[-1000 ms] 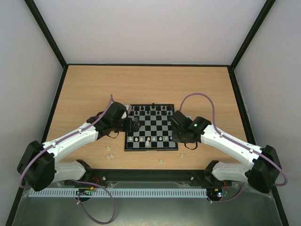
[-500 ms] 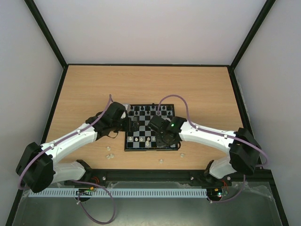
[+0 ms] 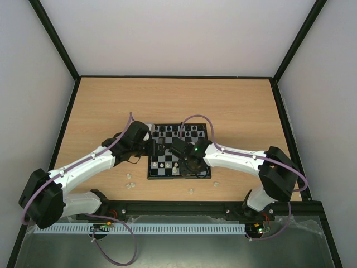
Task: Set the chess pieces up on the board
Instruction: Place the chess piece on the chessboard.
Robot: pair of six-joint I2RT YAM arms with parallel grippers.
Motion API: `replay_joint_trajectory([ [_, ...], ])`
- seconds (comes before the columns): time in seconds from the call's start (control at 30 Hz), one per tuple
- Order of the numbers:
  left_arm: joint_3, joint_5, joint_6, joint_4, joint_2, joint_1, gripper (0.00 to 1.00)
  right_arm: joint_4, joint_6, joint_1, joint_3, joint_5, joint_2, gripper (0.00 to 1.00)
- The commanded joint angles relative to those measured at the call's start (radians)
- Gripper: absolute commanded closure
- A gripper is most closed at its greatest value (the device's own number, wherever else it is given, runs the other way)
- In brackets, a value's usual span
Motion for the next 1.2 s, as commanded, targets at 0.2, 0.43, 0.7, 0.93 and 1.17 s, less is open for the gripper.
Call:
replay_joint_trajectory([
  [0.2,-0.007,-0.006,0.002,-0.002,-0.007,0.004,0.01,-0.026,-0.016,0.007,0.034,0.012,0.040,0.98],
  [0.43,-0.008,-0.004,0.002,-0.001,-0.006,0.004,0.01,-0.042,-0.010,0.008,0.032,0.026,0.035,0.98],
  [0.7,-0.010,-0.003,0.002,0.002,-0.004,0.004,0.01,-0.046,-0.007,0.008,0.029,0.030,0.035,0.97],
  [0.93,-0.012,-0.003,0.002,0.004,-0.007,0.004,0.01,-0.052,-0.004,0.006,0.028,0.042,0.037,0.95],
  [1.17,-0.011,-0.002,0.002,0.004,-0.007,0.004,0.01,-0.053,-0.003,0.007,0.026,0.041,0.032,0.92],
])
